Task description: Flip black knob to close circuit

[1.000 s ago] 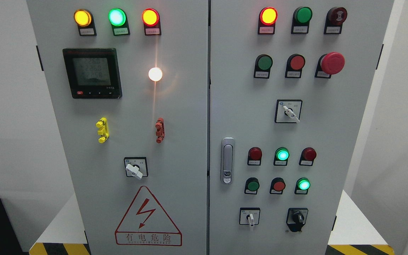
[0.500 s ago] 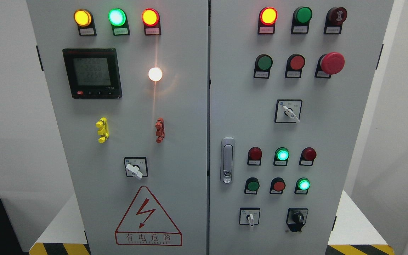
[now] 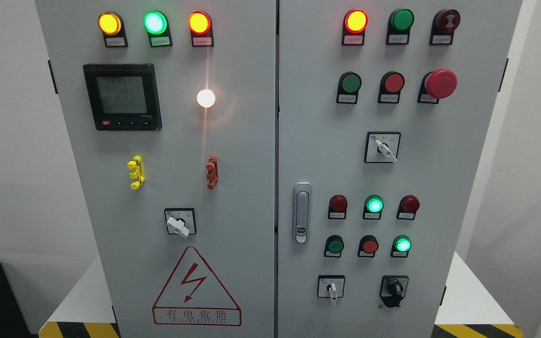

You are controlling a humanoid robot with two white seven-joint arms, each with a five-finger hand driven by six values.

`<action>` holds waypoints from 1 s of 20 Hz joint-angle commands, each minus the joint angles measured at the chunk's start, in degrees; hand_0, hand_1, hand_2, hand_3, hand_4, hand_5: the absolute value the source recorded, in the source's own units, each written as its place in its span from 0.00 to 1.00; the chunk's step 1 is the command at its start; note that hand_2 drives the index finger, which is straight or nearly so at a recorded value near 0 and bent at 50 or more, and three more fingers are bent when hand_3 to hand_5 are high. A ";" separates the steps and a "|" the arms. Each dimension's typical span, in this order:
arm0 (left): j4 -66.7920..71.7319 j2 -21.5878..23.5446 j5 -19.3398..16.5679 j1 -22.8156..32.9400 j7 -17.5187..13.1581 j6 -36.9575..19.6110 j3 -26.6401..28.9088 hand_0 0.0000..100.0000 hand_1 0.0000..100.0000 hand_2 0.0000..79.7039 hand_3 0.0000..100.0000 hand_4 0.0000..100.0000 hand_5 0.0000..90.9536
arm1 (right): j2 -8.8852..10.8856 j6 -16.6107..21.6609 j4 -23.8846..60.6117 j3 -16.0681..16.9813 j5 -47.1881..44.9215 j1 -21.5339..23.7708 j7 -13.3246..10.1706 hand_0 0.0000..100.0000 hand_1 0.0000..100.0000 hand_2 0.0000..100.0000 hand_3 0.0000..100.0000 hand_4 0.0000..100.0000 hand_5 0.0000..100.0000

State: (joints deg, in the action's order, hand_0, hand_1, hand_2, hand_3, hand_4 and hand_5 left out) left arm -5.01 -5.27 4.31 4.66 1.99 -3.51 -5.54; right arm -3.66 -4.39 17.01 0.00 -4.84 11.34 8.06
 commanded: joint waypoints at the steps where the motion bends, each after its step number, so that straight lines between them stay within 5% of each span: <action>1: 0.00 0.00 0.00 0.00 0.03 -0.01 0.00 0.12 0.56 0.00 0.00 0.00 0.00 | -0.12 0.09 -1.45 1.76 0.01 -0.53 0.11 0.00 0.11 0.00 0.00 0.00 0.00; 12: 0.00 0.00 0.00 0.00 0.03 -0.01 0.00 0.12 0.56 0.00 0.00 0.00 0.00 | -0.21 0.70 0.12 1.32 0.01 -0.18 1.25 0.00 0.11 0.00 0.00 0.00 0.00; 20: 0.00 0.00 0.00 0.00 0.03 -0.01 0.00 0.12 0.56 0.00 0.00 0.00 0.00 | -0.21 -3.08 24.10 0.62 4.74 5.54 1.87 0.00 0.12 0.00 0.00 0.00 0.00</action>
State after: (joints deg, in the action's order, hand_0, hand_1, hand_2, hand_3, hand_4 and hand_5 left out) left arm -5.01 -5.27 4.31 4.66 1.99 -3.51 -5.54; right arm -3.78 -6.41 23.66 0.00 -3.76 14.24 10.14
